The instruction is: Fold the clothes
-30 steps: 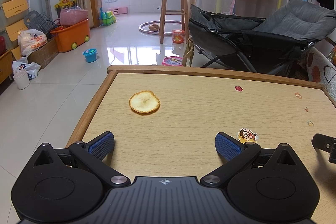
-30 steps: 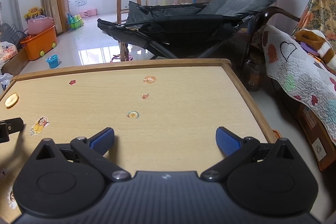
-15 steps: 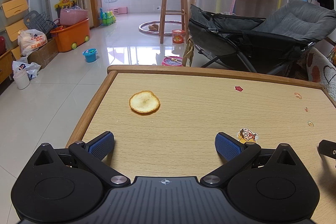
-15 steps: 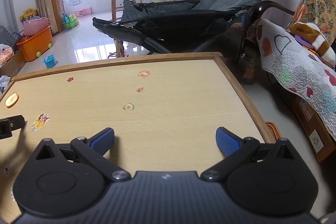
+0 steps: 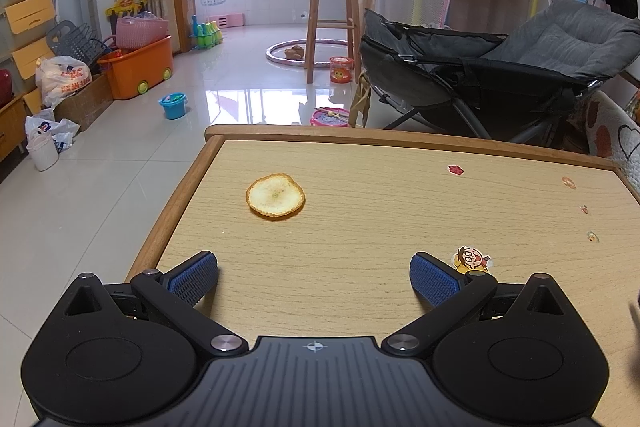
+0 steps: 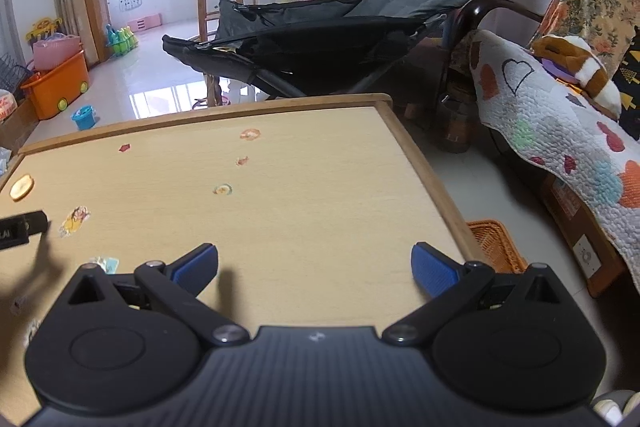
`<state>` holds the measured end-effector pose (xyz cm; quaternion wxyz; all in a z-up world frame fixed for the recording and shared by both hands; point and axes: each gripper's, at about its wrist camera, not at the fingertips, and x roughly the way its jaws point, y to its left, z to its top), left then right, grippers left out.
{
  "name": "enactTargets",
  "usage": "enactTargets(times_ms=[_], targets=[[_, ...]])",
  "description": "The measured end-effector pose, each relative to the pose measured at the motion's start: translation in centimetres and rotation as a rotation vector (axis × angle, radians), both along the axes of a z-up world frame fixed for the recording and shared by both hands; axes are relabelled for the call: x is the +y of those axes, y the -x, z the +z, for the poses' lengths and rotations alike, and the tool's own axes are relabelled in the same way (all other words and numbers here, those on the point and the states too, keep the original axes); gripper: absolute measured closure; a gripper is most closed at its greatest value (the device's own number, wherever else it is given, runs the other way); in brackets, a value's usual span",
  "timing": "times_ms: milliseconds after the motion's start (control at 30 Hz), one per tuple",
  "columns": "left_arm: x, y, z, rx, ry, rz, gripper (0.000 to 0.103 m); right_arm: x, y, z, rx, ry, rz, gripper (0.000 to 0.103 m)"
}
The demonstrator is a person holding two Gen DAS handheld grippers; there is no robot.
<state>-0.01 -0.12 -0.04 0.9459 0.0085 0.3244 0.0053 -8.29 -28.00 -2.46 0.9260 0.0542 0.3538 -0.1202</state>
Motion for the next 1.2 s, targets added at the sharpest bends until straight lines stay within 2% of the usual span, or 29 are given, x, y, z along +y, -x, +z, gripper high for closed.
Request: enactTargets(times_ms=[100, 233, 333, 500, 733, 900, 1200], targets=[[0.0, 0.4, 0.1, 0.002, 0.0, -0.005, 0.0, -0.3, 0.7, 0.4, 0.001, 0.007, -0.012, 0.0], [-0.7, 2.1, 0.6, 0.036, 0.024, -0.064, 0.0, -0.8, 2.0, 0.9, 0.008, -0.006, -0.045, 0.0], [-1.4, 4.6, 1.6, 0.0, 0.047, -0.136, 0.0, -1.1, 3.1, 1.2, 0.014, -0.008, -0.072, 0.0], [-2.7, 8.9, 2.9, -0.001, 0.059, -0.224, 0.0, -1.5, 5.0, 2.0, 0.005, -0.048, -0.108, 0.0], [-1.8, 14.8, 3.7, 0.007, 0.153, -0.224, 0.0, -0.9, 7.5, 2.4, 0.012, -0.048, -0.128, 0.0], [-1.3, 18.3, 3.5, 0.031, 0.118, -0.263, 0.0, -0.3, 9.5, 2.7, 0.017, -0.047, -0.136, 0.0], [-1.2, 23.6, 4.3, 0.054, 0.154, -0.355, 0.0, -0.2, 13.3, 3.8, 0.007, -0.032, -0.157, 0.0]])
